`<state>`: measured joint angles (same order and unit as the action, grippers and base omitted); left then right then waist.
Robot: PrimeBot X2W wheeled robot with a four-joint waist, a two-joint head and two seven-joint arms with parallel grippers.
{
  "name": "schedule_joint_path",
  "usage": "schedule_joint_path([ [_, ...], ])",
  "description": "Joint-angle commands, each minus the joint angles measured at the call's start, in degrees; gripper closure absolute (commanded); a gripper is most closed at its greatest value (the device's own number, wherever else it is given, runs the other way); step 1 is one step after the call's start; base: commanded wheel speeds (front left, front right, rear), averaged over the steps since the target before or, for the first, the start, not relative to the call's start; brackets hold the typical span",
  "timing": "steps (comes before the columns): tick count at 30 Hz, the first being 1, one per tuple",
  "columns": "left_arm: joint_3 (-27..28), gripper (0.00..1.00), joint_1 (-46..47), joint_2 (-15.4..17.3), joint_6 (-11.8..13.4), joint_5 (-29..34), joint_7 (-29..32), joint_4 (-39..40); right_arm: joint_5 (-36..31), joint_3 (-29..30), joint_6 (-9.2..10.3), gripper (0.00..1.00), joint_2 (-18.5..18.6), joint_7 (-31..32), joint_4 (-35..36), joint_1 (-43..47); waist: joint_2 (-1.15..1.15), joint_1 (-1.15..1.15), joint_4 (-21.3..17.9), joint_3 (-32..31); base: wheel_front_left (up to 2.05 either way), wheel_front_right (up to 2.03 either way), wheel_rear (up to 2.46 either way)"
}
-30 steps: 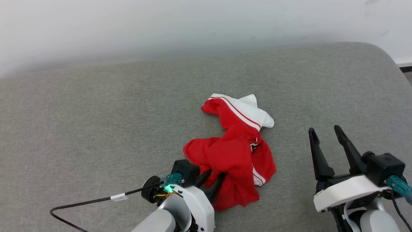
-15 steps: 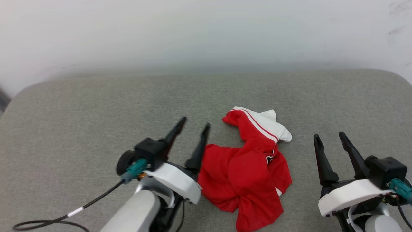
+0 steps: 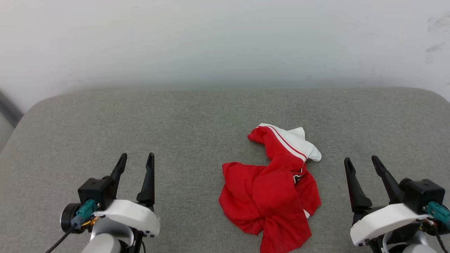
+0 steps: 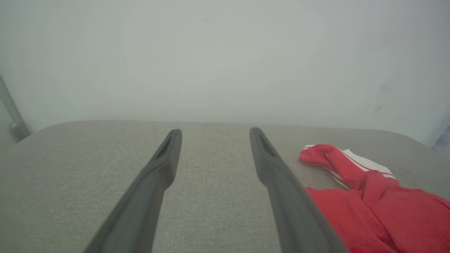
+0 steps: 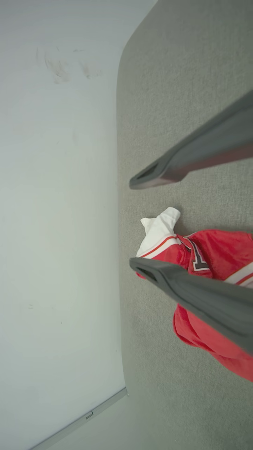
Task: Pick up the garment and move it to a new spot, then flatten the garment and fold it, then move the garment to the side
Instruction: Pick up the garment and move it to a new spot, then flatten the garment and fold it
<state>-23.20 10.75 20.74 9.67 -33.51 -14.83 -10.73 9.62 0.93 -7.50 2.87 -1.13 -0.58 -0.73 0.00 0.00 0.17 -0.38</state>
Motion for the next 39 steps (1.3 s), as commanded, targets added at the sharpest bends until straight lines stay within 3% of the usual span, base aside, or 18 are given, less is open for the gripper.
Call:
schedule_joint_path([
  [1,0.2,0.00,-0.8,0.2,0.3,0.1,-0.3,0.2,0.1,0.1,0.02,0.00,0.0,0.2,0.1,0.9,0.00,0.00,-0.3,-0.2,0.00,0.00,0.00],
  [25,-0.9,0.00,-1.5,1.9,1.5,0.6,1.1,2.6,0.4,1.7,0.02,0.00,0.0,1.1,-1.1,-0.4,0.00,0.00,-0.6,1.0,0.00,0.00,0.00],
  [35,-1.0,0.00,3.1,0.0,-0.1,2.1,0.0,3.5,-1.9,9.5,0.02,0.00,0.0,4.8,-13.5,-11.6,0.00,0.00,3.3,7.9,0.00,0.00,0.00],
  [39,-0.9,0.00,5.2,-1.1,-1.1,3.2,-0.2,3.3,-3.4,10.9,0.02,0.00,0.0,8.9,-19.7,-18.1,0.00,0.00,5.1,10.8,0.00,0.00,0.00],
])
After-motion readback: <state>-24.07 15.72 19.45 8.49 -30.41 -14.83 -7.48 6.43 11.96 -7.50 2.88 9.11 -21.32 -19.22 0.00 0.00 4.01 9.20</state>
